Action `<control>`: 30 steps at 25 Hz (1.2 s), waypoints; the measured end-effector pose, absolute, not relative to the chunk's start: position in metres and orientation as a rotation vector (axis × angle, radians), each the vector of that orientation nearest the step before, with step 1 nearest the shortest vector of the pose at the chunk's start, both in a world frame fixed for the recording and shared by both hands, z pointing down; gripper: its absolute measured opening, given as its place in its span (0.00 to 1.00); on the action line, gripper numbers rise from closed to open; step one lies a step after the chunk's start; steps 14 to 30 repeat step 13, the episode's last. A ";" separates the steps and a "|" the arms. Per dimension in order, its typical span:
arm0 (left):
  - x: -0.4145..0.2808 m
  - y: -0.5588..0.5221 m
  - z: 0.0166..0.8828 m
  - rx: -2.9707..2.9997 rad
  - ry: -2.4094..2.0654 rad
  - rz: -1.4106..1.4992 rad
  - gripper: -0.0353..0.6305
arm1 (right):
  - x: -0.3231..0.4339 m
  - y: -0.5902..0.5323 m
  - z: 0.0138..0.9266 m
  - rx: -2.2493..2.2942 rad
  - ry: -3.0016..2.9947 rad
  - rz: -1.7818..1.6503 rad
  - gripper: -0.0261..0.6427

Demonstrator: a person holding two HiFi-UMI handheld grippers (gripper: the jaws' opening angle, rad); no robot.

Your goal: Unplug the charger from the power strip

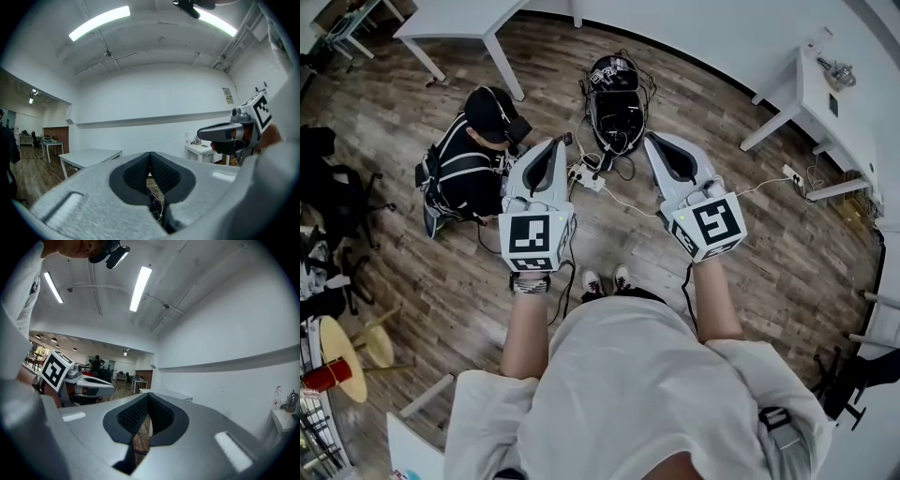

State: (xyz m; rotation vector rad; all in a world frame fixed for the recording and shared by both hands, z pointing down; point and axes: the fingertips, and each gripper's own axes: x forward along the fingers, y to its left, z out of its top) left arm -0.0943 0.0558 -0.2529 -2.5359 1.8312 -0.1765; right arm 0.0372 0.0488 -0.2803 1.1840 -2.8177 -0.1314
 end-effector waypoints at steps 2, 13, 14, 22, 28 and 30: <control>-0.095 0.057 -0.253 -2.536 1.833 -0.176 0.06 | 0.036 0.050 -0.281 1.178 -2.822 -0.131 0.04; -0.087 0.055 -0.246 -2.548 1.832 -0.175 0.06 | 0.041 0.048 -0.275 1.178 -2.812 -0.118 0.04; -0.087 0.055 -0.246 -2.548 1.832 -0.175 0.06 | 0.041 0.048 -0.275 1.178 -2.812 -0.118 0.04; -0.087 0.055 -0.246 -2.548 1.832 -0.175 0.06 | 0.041 0.048 -0.275 1.178 -2.812 -0.118 0.04; -0.087 0.055 -0.246 -2.548 1.832 -0.175 0.06 | 0.041 0.048 -0.275 1.178 -2.812 -0.118 0.04; -0.087 0.055 -0.246 -2.548 1.832 -0.175 0.06 | 0.041 0.048 -0.275 1.178 -2.812 -0.118 0.04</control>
